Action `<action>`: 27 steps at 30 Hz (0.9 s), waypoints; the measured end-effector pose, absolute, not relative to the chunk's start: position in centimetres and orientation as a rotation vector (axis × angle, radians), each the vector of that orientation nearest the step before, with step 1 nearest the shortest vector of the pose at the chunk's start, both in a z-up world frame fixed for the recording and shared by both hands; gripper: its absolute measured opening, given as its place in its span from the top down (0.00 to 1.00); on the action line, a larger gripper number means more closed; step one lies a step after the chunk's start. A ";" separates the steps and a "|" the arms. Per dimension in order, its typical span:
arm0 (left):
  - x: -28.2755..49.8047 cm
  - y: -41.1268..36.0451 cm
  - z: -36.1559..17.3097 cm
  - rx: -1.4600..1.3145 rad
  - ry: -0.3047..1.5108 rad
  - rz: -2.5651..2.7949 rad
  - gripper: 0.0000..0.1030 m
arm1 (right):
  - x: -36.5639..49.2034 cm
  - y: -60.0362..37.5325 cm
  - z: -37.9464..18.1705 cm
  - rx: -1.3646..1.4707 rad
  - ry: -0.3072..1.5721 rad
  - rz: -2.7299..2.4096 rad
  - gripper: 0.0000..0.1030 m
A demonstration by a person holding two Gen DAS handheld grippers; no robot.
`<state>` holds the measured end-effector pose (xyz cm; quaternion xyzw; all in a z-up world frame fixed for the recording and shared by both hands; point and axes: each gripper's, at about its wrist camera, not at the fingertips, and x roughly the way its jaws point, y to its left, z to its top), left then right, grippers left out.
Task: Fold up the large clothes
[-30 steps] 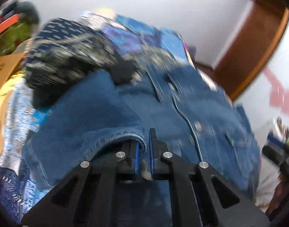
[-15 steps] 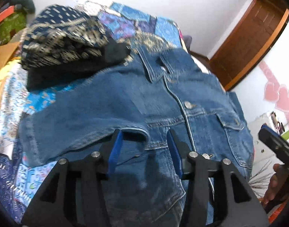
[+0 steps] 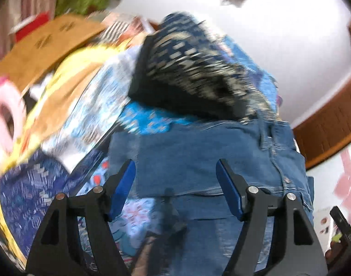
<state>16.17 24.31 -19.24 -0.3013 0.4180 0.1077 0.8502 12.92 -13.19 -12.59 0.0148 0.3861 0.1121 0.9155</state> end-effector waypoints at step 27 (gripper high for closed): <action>15.7 27.2 -31.0 -1.194 1.041 0.143 0.24 | 14.6 -12.2 -14.1 0.004 0.843 0.228 0.00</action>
